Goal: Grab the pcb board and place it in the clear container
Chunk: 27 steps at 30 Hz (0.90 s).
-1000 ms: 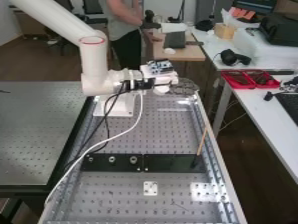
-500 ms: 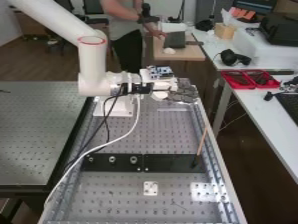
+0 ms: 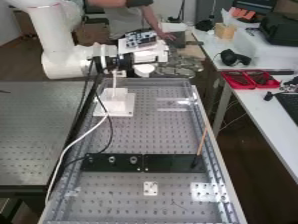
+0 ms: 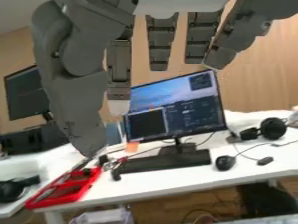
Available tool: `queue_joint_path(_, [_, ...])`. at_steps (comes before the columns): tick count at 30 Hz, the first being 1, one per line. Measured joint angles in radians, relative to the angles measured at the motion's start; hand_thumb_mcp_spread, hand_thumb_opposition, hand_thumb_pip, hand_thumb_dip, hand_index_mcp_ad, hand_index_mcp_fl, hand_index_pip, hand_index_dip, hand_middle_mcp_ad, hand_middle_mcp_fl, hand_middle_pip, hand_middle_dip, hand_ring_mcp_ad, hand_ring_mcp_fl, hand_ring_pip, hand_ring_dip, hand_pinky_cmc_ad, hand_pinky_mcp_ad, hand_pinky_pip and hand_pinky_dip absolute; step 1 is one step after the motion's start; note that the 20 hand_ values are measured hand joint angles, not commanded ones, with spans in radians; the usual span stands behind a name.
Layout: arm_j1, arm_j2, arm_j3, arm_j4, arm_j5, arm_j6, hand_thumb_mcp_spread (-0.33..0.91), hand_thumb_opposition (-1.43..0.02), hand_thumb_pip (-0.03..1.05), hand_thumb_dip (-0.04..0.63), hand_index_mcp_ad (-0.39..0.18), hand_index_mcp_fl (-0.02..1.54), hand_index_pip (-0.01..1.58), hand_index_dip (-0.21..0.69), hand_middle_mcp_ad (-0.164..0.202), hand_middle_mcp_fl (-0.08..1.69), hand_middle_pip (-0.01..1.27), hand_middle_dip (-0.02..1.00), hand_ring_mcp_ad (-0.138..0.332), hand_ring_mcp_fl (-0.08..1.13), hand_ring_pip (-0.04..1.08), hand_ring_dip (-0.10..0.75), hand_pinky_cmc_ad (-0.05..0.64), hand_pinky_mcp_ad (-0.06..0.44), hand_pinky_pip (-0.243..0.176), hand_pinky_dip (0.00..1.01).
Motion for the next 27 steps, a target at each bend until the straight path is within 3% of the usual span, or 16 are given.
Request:
queue_joint_path(6, [-0.047,0.121,-0.032,-0.073,0.074,-0.036,0.58,-0.82,0.42,0.269,-0.183,0.04,1.25,0.237,0.044,0.02,0.14,0.19,0.152,0.01,0.10,0.087,0.349,0.115,-0.031,0.19])
queue_joint_path(11, [-0.080,0.174,-0.025,-0.162,0.098,-0.081,0.58,-0.81,0.42,0.269,-0.183,0.04,1.20,0.260,0.040,0.02,0.14,0.19,0.152,0.02,0.10,0.087,0.342,0.133,-0.028,0.19])
queue_joint_path(22, [-0.091,0.206,-0.004,-0.192,0.080,-0.115,0.53,-0.77,0.38,0.253,-0.171,0.06,1.05,0.265,0.042,0.02,0.14,0.19,0.147,0.00,0.10,0.087,0.340,0.183,-0.042,0.21])
queue_joint_path(27, [-0.084,0.214,-0.003,-0.193,0.076,-0.114,0.51,-0.77,0.39,0.250,-0.171,0.08,0.97,0.265,0.045,0.02,0.14,0.19,0.147,0.00,0.10,0.087,0.340,0.182,-0.044,0.22])
